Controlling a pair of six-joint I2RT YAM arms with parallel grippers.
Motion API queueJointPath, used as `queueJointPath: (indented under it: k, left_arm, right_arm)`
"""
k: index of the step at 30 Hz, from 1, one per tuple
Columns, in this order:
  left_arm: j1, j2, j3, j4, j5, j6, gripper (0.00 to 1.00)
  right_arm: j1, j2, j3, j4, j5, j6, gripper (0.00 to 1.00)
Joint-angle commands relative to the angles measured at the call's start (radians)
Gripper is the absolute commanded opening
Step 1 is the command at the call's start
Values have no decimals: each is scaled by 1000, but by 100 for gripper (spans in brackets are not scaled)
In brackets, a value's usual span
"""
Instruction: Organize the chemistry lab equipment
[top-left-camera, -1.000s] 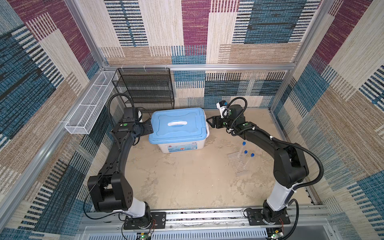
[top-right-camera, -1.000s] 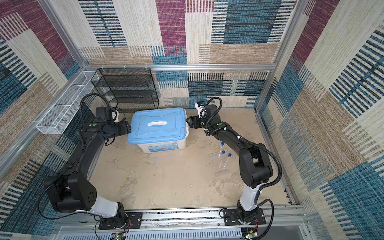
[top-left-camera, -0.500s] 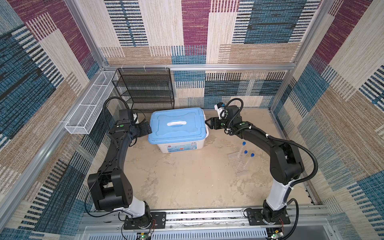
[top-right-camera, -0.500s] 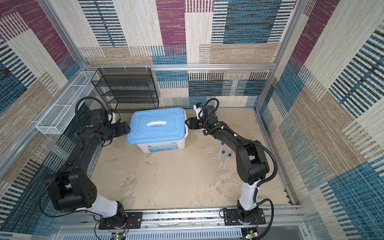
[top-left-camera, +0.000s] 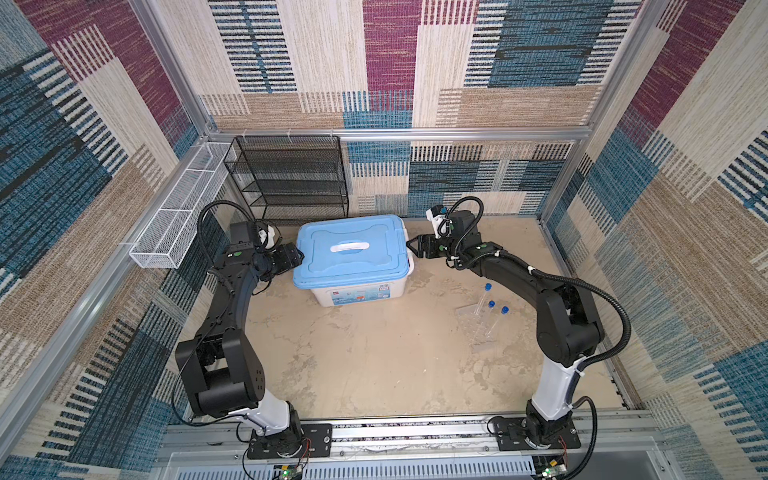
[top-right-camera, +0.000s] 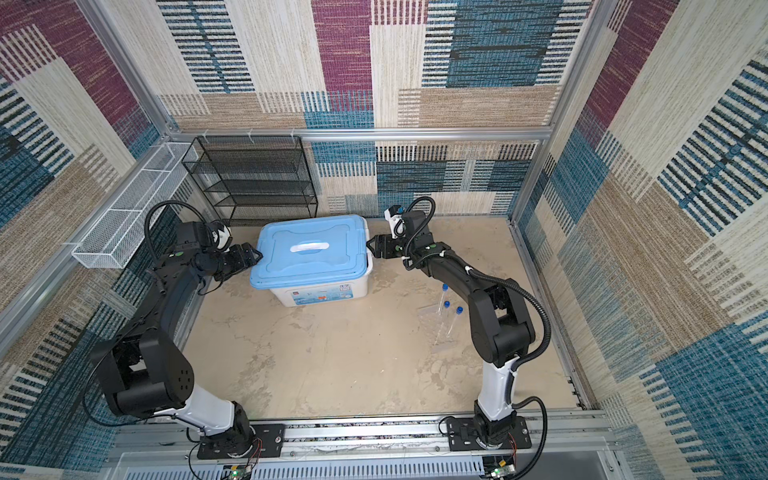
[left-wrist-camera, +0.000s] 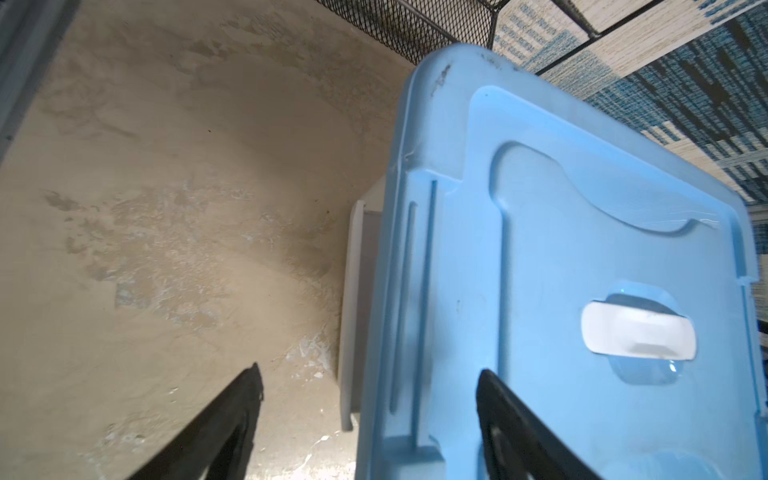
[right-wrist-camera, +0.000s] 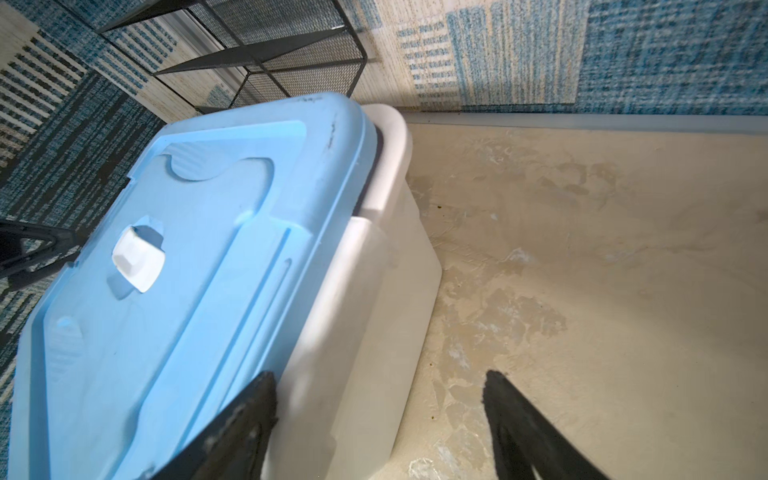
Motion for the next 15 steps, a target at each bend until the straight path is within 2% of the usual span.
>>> queueJointPath:
  k: [1, 4, 6, 7, 10, 13, 15]
  left_arm:
    - [1, 3, -19, 21, 120, -50, 79]
    - [3, -14, -84, 89, 174, -112, 78]
    - [5, -27, -111, 134, 223, -158, 70]
    - [6, -37, -123, 151, 232, -179, 61]
    - [6, -60, -106, 131, 221, -196, 48]
    - [5, -61, -71, 74, 204, -174, 41]
    - [6, -66, -74, 81, 209, -179, 40]
  right_arm:
    - [0, 7, 6, 2, -22, 13, 80]
    - [1, 4, -4, 9, -27, 15, 80]
    - [0, 2, -8, 9, -25, 15, 80]
    - [1, 2, -8, 7, -22, 14, 80]
    - [1, -2, -7, 3, -18, 10, 80]
    - [0, -6, -10, 8, -19, 11, 80]
    - [0, -9, -12, 14, -19, 13, 80]
